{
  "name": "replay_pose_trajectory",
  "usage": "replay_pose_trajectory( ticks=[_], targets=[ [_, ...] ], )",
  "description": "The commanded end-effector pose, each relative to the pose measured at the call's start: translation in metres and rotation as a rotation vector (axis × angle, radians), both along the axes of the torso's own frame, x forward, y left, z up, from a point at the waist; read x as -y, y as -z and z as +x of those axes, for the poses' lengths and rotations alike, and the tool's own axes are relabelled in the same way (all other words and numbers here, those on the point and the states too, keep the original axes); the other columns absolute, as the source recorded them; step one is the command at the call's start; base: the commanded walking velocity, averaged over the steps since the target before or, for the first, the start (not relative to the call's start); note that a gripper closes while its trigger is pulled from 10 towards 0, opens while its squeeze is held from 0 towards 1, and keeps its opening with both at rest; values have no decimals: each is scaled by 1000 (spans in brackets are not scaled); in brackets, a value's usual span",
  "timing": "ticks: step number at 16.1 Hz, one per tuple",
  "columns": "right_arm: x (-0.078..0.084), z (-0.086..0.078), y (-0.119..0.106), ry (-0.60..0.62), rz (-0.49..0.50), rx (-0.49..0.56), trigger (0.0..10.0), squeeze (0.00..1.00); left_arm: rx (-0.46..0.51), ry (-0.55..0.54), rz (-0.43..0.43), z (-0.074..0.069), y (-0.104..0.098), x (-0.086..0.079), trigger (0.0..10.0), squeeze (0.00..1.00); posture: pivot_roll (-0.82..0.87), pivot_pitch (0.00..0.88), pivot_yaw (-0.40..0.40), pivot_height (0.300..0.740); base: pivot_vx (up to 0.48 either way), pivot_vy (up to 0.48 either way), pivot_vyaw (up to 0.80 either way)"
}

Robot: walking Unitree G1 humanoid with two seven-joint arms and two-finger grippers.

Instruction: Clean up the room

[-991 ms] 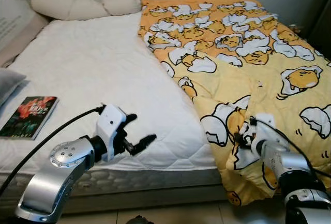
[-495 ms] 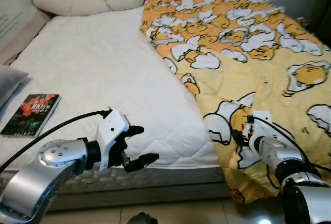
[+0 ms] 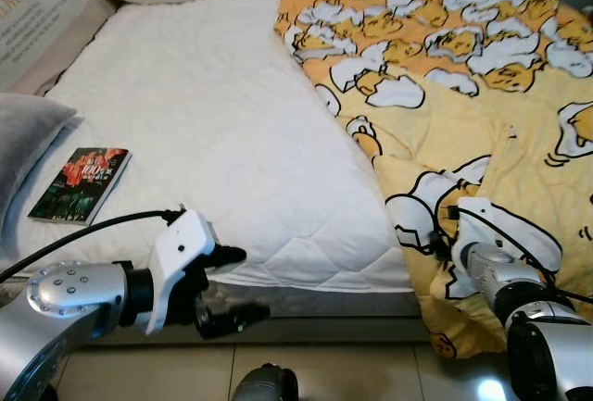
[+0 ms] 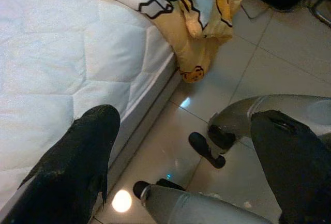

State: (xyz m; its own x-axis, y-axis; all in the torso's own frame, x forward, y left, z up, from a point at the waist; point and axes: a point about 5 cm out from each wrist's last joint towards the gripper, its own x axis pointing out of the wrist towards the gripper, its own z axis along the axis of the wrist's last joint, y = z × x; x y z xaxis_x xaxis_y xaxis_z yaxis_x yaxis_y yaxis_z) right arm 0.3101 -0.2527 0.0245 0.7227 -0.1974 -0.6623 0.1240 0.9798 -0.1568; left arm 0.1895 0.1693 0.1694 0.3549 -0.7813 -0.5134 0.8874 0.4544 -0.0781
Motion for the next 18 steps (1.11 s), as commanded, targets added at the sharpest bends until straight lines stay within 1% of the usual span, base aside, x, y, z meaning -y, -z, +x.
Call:
replay_pose_trajectory(
  ticks=[1, 5, 6, 7, 11, 15, 18],
  targets=[
    [5, -4, 3, 14, -43, -17, 0, 0, 6, -8, 12, -2, -5, -3, 10000, 0, 287, 134, 144, 740, 0, 0, 0],
    [17, -10, 4, 72, -84, -24, 0, 0, -9, -5, 20, -6, -5, -3, 10000, 0, 292, 144, 149, 740, 0, 0, 0],
    [23, -13, 4, 106, -101, -25, 0, 0, -12, -7, 22, -7, -5, -3, 10000, 0, 292, 144, 149, 740, 0, 0, 0],
    [26, -16, 5, 141, -95, -23, 0, 0, -19, -5, 22, -8, -5, -2, 10000, 0, 291, 144, 150, 740, 0, 0, 0],
    [25, -16, 6, 182, -59, 5, 0, 0, -16, 1, 24, -8, -5, -2, 10000, 0, 289, 131, 145, 740, 0, 0, 0],
    [18, -11, 5, 189, -1, 48, 0, 0, -1, -5, 19, -7, -6, -1, 10000, 0, 279, 104, 132, 740, 0, 0, 0],
    [16, -10, 4, 194, 36, 77, 0, 0, 10, -19, 4, -3, -3, 0, 10000, 0, 260, 77, 124, 740, 0, 0, 0]
  ],
)
